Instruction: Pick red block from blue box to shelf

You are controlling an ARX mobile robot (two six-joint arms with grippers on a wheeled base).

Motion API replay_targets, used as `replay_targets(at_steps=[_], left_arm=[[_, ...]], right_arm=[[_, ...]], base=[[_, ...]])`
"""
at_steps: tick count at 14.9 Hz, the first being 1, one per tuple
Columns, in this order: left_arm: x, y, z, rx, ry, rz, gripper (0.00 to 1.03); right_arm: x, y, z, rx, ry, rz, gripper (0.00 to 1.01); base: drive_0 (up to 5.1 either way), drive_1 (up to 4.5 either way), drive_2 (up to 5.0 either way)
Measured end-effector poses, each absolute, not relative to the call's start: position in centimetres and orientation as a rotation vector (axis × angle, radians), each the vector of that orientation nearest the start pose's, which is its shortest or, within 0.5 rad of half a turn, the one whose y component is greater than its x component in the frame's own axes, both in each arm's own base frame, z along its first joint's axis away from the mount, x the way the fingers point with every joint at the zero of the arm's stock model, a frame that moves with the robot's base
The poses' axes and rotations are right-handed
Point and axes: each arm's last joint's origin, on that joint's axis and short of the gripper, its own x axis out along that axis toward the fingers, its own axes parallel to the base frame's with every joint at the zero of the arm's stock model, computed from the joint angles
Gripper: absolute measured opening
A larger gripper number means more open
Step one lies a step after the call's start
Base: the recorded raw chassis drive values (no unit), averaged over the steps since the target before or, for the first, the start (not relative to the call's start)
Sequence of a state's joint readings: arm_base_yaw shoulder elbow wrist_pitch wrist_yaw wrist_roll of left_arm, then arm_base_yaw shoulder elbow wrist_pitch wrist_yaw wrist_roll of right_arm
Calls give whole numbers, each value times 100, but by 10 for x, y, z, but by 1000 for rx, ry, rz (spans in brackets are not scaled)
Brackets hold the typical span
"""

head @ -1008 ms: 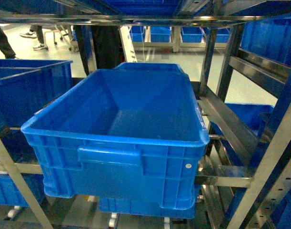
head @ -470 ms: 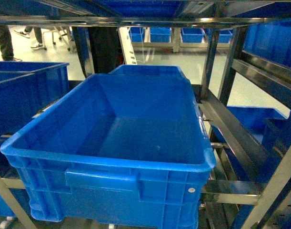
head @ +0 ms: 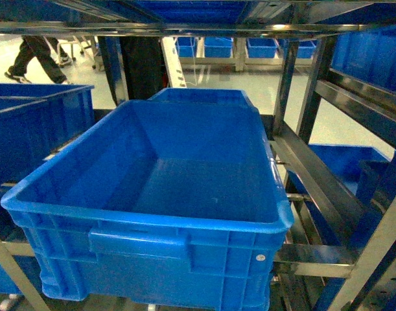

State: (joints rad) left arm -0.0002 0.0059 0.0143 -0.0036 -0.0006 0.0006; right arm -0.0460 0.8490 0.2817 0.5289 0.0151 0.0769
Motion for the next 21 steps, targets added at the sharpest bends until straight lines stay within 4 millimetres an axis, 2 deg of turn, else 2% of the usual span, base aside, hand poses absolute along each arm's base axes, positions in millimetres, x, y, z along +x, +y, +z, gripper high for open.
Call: replay_targets(at_steps=[2,21], left_arm=[[97,0,168,1,-5,0,98],[97,0,168,1,-4,2,98]], right_arm=[[181,-9,217,77,35,-67,24],[181,-9,217,77,36,-62,24]], base=[[-341,191,191],[0,0,0]])
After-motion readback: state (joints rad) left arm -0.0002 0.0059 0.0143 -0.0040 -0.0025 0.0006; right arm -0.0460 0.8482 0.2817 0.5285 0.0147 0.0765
